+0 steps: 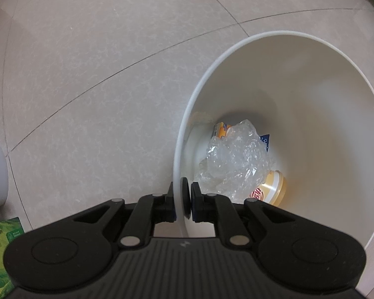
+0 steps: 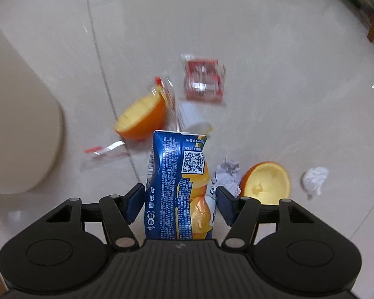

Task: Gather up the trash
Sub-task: 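Drop the blue juice carton into the bin with the right gripper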

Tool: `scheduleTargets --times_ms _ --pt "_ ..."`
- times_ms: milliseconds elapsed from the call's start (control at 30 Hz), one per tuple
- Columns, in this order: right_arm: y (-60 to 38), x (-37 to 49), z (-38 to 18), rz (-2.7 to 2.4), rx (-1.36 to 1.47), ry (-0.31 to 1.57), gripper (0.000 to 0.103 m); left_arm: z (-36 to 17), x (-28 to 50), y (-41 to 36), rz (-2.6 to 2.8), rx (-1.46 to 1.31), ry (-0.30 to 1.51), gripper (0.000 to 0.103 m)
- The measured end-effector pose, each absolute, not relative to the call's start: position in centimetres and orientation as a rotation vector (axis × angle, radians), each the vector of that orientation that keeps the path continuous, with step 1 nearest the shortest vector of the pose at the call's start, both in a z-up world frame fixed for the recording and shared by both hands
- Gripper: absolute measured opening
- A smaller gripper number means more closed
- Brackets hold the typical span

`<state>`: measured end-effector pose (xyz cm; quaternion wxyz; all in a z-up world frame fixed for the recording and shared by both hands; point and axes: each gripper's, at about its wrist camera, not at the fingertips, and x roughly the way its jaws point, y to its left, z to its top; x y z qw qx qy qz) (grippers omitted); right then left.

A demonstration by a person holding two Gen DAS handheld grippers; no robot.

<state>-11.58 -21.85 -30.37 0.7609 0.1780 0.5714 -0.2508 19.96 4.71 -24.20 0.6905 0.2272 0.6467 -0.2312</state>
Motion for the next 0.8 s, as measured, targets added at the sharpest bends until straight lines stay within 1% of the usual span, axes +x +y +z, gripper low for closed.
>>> scheduleTargets --times_ms 300,433,567,800 --pt "-17.5 -8.7 -16.6 -0.389 0.307 1.070 0.067 -24.3 20.0 4.4 -0.510 0.520 1.461 0.009" --pt "-14.9 -6.4 -11.9 -0.283 0.271 0.989 0.067 -24.4 20.0 4.5 -0.507 0.514 1.466 0.009" --pt "-12.7 -3.8 -9.8 -0.196 0.260 0.947 0.067 -24.3 20.2 4.6 -0.503 0.511 1.471 0.009" --pt "-10.2 -1.1 -10.2 -0.113 0.250 0.936 0.068 -24.4 20.3 4.7 -0.510 0.507 1.471 0.009"
